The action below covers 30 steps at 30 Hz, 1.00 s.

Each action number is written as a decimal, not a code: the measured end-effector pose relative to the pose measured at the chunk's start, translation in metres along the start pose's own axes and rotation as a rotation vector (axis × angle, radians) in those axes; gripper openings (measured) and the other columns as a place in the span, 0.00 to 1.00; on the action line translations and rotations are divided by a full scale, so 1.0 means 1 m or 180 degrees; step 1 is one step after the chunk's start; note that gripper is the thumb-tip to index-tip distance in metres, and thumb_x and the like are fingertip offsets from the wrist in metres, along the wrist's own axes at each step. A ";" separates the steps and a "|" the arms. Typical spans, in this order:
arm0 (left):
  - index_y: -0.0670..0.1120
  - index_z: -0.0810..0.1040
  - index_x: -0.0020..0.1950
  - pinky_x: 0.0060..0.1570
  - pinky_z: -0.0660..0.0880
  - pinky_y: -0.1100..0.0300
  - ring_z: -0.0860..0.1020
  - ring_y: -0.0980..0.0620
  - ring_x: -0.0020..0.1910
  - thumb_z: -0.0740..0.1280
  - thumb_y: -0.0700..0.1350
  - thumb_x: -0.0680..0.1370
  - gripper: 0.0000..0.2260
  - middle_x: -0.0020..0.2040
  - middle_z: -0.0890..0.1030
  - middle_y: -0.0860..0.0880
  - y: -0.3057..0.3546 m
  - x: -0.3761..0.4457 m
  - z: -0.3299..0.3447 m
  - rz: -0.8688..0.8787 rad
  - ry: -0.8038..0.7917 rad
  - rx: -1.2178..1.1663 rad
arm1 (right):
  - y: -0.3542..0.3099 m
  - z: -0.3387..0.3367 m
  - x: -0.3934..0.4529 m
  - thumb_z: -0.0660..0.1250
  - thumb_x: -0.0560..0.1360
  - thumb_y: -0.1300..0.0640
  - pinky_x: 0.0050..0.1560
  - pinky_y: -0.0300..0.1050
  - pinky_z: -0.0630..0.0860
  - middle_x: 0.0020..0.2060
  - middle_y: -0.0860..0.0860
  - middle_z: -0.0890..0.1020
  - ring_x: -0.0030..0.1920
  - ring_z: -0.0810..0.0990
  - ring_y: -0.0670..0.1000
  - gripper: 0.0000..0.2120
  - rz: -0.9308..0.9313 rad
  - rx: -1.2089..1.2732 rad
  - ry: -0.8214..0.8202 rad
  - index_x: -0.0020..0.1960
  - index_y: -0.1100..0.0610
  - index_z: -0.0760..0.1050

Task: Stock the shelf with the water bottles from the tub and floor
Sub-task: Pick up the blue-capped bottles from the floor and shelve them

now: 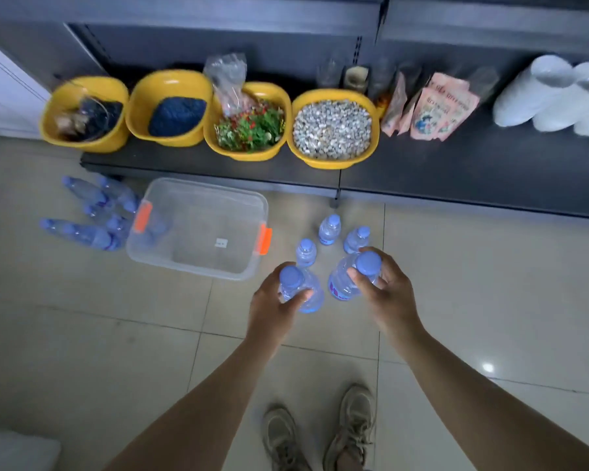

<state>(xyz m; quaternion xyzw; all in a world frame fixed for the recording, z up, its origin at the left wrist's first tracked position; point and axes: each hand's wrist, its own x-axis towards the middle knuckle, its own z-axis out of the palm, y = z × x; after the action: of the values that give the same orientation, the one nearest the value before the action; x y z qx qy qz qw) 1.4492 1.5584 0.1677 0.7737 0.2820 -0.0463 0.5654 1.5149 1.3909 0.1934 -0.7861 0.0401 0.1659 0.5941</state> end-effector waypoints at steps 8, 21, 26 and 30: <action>0.57 0.77 0.52 0.48 0.74 0.57 0.79 0.51 0.48 0.69 0.55 0.67 0.14 0.45 0.81 0.56 0.208 -0.032 -0.102 0.0731 0.0190 0.0303 | -0.236 -0.035 -0.028 0.70 0.73 0.58 0.45 0.31 0.73 0.40 0.43 0.82 0.41 0.79 0.40 0.05 -0.0921 -0.0037 0.0007 0.45 0.48 0.76; 0.48 0.78 0.56 0.51 0.72 0.58 0.79 0.48 0.53 0.73 0.46 0.71 0.15 0.53 0.81 0.49 0.518 -0.100 -0.246 0.1926 0.0267 0.0647 | -0.588 -0.107 -0.095 0.72 0.71 0.60 0.51 0.44 0.76 0.47 0.52 0.82 0.46 0.79 0.50 0.11 -0.1659 0.0309 0.0409 0.53 0.54 0.78; 0.44 0.77 0.58 0.49 0.70 0.60 0.76 0.51 0.52 0.71 0.44 0.73 0.15 0.51 0.77 0.50 0.625 -0.117 -0.277 0.2173 0.0283 0.0256 | -0.675 -0.123 -0.098 0.72 0.72 0.60 0.54 0.47 0.76 0.48 0.51 0.81 0.48 0.79 0.49 0.10 -0.1953 0.0436 0.0401 0.53 0.53 0.77; 0.44 0.76 0.59 0.52 0.73 0.57 0.77 0.50 0.52 0.72 0.45 0.73 0.16 0.54 0.79 0.49 0.695 -0.101 -0.299 0.2264 0.0304 0.0178 | -0.728 -0.126 -0.072 0.72 0.72 0.59 0.50 0.47 0.78 0.48 0.53 0.82 0.47 0.79 0.50 0.12 -0.2079 0.0522 0.0429 0.55 0.56 0.79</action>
<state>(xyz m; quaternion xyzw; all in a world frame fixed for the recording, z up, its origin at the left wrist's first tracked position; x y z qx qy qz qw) 1.6302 1.6492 0.9033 0.8399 0.0198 0.1819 0.5109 1.6632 1.4738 0.9161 -0.7163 -0.1613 -0.0892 0.6730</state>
